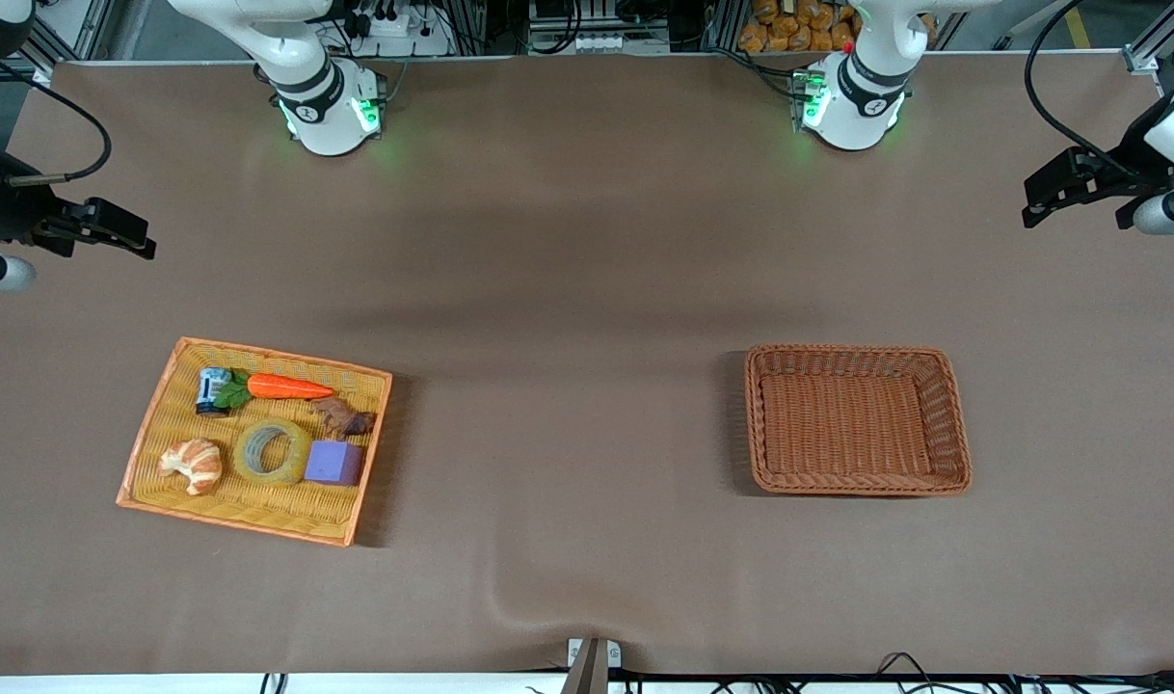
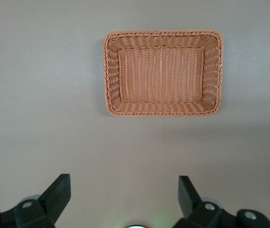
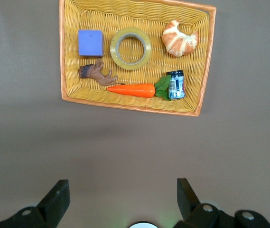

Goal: Transfer tape with both arms

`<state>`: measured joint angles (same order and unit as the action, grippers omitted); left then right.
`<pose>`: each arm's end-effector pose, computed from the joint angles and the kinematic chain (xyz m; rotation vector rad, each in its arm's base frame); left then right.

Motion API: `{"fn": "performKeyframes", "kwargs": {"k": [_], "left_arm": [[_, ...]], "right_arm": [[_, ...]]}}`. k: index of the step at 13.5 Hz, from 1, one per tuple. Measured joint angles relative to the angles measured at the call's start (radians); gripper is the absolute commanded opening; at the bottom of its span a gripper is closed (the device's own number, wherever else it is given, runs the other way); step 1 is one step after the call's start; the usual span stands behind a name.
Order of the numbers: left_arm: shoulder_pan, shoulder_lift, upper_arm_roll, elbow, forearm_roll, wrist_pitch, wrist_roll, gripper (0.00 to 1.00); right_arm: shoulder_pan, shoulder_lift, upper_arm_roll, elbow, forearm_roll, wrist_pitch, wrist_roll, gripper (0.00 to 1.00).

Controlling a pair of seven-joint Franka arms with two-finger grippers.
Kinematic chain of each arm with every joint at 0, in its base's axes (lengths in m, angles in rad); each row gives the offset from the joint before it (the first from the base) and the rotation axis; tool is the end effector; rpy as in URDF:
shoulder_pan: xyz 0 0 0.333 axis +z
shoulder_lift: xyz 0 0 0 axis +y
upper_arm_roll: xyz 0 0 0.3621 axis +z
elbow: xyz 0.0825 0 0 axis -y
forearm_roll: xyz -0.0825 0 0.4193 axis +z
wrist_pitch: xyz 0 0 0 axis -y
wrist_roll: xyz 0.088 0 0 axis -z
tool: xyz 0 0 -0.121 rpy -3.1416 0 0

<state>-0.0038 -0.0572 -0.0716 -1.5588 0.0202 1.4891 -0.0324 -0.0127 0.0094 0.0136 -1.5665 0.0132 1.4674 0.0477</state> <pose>0.5593 -0.0411 0.6884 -3.1160 0.0644 0.0176 0.5800 0.0022 0.6449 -3.1255 0.0721 0.1702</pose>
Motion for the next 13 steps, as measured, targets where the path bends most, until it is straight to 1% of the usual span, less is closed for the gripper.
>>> {"fn": "performKeyframes", "kwargs": {"k": [7,10,13], "left_arm": [[0.003,0.0,0.006,0.006,0.0,-0.008,0.0,1.0],[0.014,0.0,0.018,0.007,-0.002,-0.008,0.0,1.0],[0.015,-0.001,0.021,0.011,-0.002,-0.029,0.0,1.0]], "right_arm": [[0.0,0.0,0.0,0.003,0.0,0.017,0.0,1.0],[0.0,0.0,0.0,0.002,0.0,0.017,0.0,1.0],[0.0,0.022,0.001,-0.007,0.0,0.038,0.0,1.0]]}}
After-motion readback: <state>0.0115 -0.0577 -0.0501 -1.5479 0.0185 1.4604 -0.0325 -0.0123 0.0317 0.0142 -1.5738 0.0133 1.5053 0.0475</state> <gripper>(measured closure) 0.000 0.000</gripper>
